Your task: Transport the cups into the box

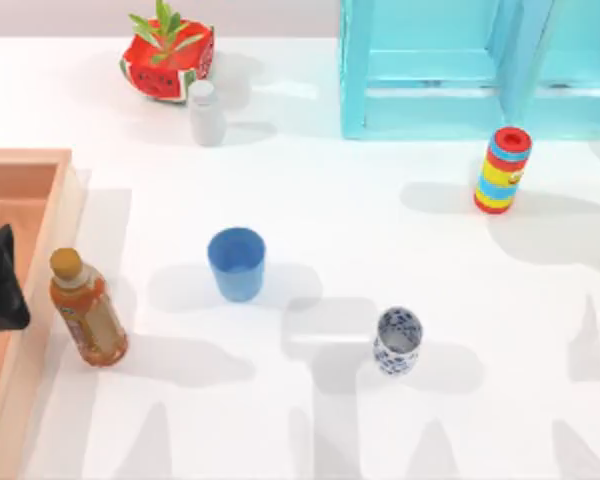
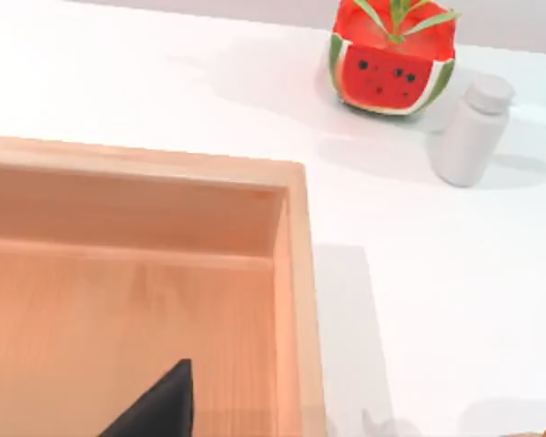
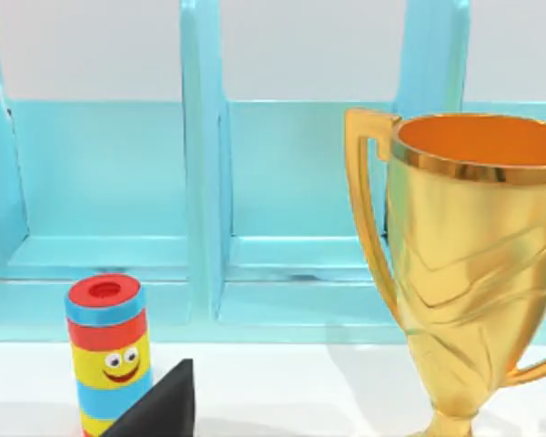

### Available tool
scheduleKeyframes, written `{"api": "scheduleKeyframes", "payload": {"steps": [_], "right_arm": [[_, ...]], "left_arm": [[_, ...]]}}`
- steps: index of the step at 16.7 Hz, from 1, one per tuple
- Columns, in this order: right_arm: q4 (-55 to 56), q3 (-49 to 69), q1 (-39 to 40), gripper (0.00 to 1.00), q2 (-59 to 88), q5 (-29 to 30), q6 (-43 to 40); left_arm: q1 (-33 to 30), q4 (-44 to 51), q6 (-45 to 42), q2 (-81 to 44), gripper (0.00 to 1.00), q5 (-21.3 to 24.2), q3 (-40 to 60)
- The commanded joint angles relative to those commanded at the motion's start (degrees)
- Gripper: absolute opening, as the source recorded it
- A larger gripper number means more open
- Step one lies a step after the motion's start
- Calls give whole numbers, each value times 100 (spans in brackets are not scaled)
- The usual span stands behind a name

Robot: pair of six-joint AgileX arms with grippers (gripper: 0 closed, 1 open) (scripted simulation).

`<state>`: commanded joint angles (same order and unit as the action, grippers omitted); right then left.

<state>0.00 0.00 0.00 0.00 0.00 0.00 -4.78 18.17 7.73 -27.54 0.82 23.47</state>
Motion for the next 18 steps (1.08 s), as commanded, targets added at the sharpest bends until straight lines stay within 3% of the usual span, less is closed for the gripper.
{"api": "scheduleKeyframes", "payload": {"steps": [12, 18], "right_arm": [[0, 0, 0, 100, 0, 0, 0], [0, 0, 0, 100, 0, 0, 0]], "left_arm": [[-1631, 4325, 1561, -6539, 100, -74, 5661], [-2510, 5823, 2193, -9008, 100, -87, 8336]]}}
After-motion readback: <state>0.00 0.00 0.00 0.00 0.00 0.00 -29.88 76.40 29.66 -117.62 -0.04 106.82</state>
